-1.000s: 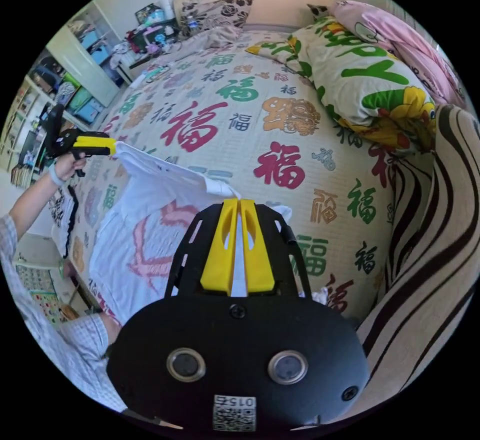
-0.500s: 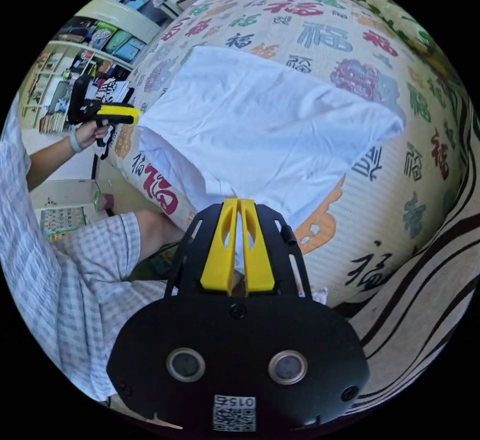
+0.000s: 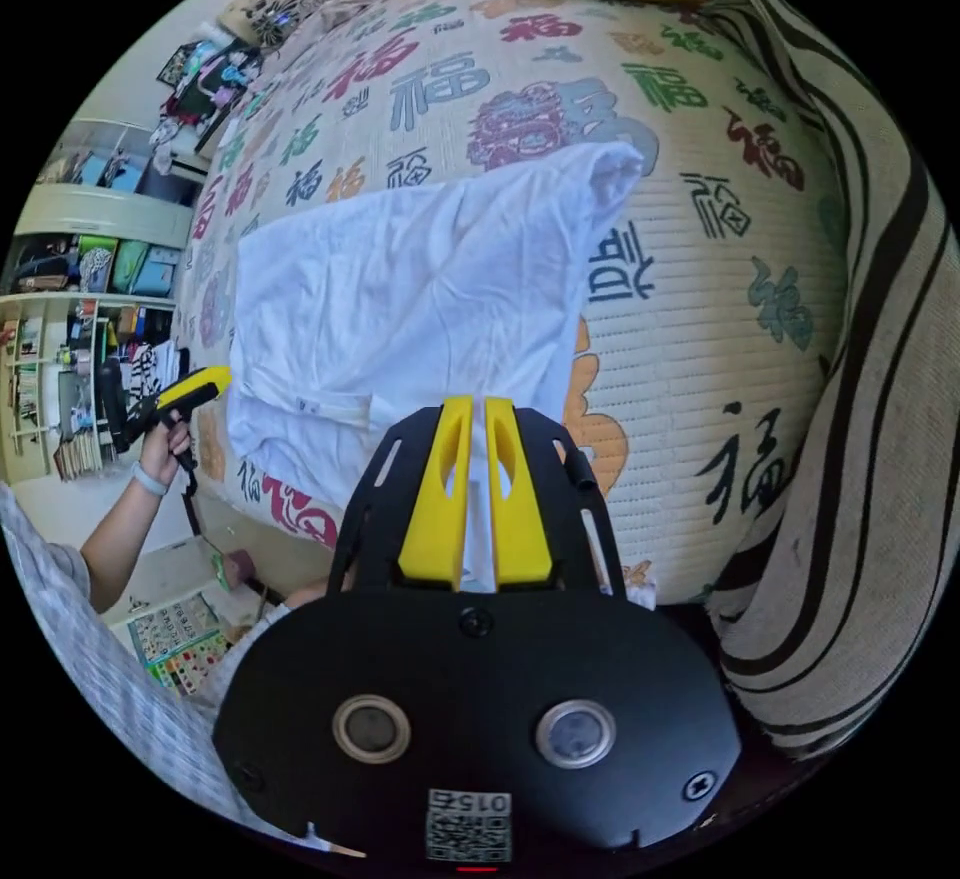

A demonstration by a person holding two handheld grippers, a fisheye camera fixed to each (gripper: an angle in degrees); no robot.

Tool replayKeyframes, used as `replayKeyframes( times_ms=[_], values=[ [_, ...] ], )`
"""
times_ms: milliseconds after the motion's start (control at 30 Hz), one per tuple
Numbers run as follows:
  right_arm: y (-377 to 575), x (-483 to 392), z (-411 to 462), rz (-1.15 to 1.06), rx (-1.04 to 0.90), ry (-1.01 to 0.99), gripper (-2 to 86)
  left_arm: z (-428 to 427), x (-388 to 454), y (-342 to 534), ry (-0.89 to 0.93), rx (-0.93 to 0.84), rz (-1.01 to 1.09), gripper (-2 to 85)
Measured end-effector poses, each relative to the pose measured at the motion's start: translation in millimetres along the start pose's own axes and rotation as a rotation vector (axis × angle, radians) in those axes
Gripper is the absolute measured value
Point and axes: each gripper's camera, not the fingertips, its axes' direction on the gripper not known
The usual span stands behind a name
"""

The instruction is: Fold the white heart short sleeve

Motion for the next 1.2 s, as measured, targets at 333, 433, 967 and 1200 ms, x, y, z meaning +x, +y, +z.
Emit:
replayKeyframes(
  times_ms=[333, 433, 967, 1200],
  values=[
    [96.8, -86.0, 51.5, -0.536, -0.206, 0.080, 8.5, 3.6, 66.0, 78.3, -0.073, -0.177, 0.268, 9.3],
    [113.0, -98.2, 80.6, -0.582, -0.247, 0.166, 6.2, 22.2, 66.3, 87.7, -0.111, -0.234, 0.294, 5.7],
    [139.8, -60.2, 36.1, -0.544, -0.106, 0.167, 6.6, -52.3, 59.4, 131.6, -0.105, -0.146, 0.235, 5.6],
    [103.1, -62.4, 65.1, -0.664, -0.097, 0.208, 9.4, -29.9, 85.1, 69.1, -0.091, -0.090, 0.444, 8.4]
  ],
)
